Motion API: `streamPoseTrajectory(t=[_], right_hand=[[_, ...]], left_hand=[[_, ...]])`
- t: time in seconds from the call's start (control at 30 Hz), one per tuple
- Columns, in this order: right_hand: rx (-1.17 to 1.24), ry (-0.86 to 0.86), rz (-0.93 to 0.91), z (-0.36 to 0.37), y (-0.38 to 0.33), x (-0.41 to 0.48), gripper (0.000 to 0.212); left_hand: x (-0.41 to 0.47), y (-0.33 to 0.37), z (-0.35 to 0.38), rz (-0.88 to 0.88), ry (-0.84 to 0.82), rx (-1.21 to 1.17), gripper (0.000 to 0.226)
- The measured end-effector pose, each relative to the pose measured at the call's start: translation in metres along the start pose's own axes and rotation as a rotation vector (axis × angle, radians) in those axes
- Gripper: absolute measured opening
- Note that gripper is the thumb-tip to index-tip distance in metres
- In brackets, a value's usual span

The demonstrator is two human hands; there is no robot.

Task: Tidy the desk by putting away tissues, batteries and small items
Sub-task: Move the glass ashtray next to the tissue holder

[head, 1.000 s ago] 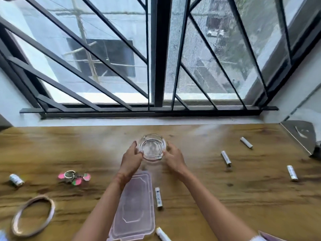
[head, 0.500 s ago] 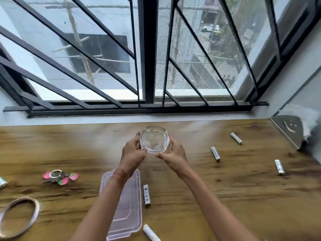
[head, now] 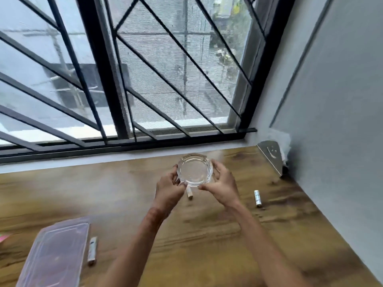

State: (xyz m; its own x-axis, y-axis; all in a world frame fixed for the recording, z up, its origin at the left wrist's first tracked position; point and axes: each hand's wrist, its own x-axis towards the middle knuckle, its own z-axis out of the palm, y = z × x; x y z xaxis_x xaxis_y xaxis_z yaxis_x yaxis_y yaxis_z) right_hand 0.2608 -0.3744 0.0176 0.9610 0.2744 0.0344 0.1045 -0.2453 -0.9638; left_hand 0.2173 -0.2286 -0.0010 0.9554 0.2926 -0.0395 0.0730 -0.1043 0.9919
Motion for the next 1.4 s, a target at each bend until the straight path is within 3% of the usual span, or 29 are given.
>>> streamPoseTrajectory(t=[0.2, 0.37, 0.43, 0.63, 0.9, 1.17, 1.4], right_hand=[[-0.104, 0.053, 0.056, -0.091, 0.033, 0.033, 0.086], [-0.358, 0.067, 0.064, -0.145, 0.048, 0.059, 0.093], [-0.440, 0.072, 0.065, -0.158, 0.055, 0.072, 0.090], [-0.591, 0.099, 0.074, -0.170, 0.082, 0.101, 0.074], [-0.597, 0.108, 0.120, -0.168, 0.106, 0.122, 0.070], [-0.488, 0.195, 0.069, -0.164, 0.109, 0.115, 0.067], [-0.460, 0.190, 0.073, -0.155, 0.103, 0.102, 0.072]], left_hand=[[0.023, 0.011, 0.100, 0.020, 0.027, 0.011, 0.054], [0.044, 0.015, 0.163, -0.011, 0.009, 0.009, 0.046], [0.055, 0.016, 0.183, -0.032, -0.012, 0.023, 0.034], [0.086, 0.003, 0.217, -0.129, 0.019, 0.074, 0.033], [0.109, -0.005, 0.237, -0.197, 0.066, 0.031, 0.030], [0.115, -0.013, 0.246, -0.192, 0.065, -0.011, 0.044], [0.108, -0.012, 0.244, -0.221, -0.023, -0.038, 0.041]])
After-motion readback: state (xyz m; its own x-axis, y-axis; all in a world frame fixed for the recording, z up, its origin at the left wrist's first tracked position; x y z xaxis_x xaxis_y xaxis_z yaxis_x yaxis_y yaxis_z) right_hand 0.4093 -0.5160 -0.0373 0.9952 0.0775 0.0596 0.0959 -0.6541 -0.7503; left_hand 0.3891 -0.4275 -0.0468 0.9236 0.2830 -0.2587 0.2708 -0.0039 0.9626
